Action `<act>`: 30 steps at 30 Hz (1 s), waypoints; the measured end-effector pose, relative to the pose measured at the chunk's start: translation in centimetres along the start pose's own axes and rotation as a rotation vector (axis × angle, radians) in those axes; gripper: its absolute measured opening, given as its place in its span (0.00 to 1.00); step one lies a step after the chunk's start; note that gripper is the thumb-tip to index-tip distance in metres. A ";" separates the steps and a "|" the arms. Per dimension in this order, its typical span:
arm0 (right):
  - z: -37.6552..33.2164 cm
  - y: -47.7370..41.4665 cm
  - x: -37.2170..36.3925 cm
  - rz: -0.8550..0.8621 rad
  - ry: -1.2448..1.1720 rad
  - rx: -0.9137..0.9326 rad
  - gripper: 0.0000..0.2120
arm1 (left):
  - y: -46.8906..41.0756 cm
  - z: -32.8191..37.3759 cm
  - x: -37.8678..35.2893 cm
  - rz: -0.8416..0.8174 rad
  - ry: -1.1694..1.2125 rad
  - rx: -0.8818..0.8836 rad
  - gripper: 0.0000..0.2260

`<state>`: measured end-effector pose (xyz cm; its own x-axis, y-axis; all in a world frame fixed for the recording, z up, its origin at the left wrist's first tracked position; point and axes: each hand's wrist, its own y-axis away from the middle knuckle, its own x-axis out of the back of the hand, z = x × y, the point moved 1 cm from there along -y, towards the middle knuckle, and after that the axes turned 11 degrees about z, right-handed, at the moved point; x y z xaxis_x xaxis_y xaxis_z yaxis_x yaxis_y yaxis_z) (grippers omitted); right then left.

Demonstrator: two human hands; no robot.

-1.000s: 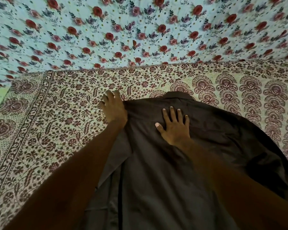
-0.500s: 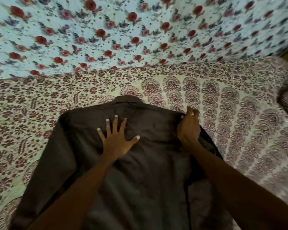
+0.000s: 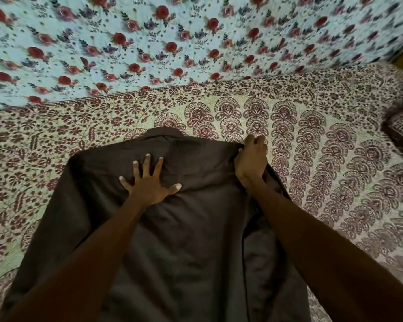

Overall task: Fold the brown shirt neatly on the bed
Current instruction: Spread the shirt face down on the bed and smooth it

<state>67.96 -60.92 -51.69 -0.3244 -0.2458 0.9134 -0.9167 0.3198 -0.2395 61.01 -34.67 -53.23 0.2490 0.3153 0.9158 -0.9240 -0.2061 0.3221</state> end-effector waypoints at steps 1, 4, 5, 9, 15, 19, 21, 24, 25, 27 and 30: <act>0.0 1.0 0.1 -0.011 0.022 0.053 0.14 | 0.0 0.0 0.0 -0.010 -0.004 0.001 0.46; 0.5 4.5 0.7 -0.127 0.043 0.177 0.15 | 0.0 0.0 0.4 -0.032 -0.011 0.002 0.46; 1.1 5.7 1.1 -0.143 0.020 0.206 0.16 | 0.2 0.1 0.5 -0.015 -0.013 0.002 0.46; 3.3 10.1 4.8 -0.012 -0.070 0.147 0.16 | 4.2 2.1 0.0 0.393 -0.062 -0.075 0.37; 7.9 17.5 10.8 -0.063 0.190 -0.220 0.35 | 15.4 7.3 -5.4 0.477 0.140 -0.452 0.17; 11.5 20.6 11.6 -0.236 0.262 -0.514 0.44 | 18.4 8.5 -8.2 0.316 0.073 -0.461 0.18; 12.6 21.0 11.6 -0.280 0.209 -0.503 0.31 | 18.6 8.6 -8.5 0.279 0.033 -0.454 0.18; 14.5 19.3 12.9 -0.217 0.120 -0.438 0.11 | 18.4 9.1 -8.1 0.269 -0.019 -0.448 0.17; 15.3 18.1 13.7 -0.162 0.157 -0.414 0.12 | 18.4 9.4 -8.0 0.270 -0.022 -0.443 0.17; 17.3 15.2 15.1 0.014 0.242 -0.396 0.17 | 18.6 9.9 -7.7 0.266 -0.027 -0.430 0.16; 18.8 12.3 17.2 0.260 0.280 -0.374 0.21 | 18.9 10.7 -7.7 0.217 -0.041 -0.376 0.17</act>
<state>46.69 -78.40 -45.14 -0.4085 0.1224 0.9045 -0.6518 0.6546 -0.3830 44.69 -50.90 -51.62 0.0419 0.2630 0.9639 -0.9957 0.0907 0.0185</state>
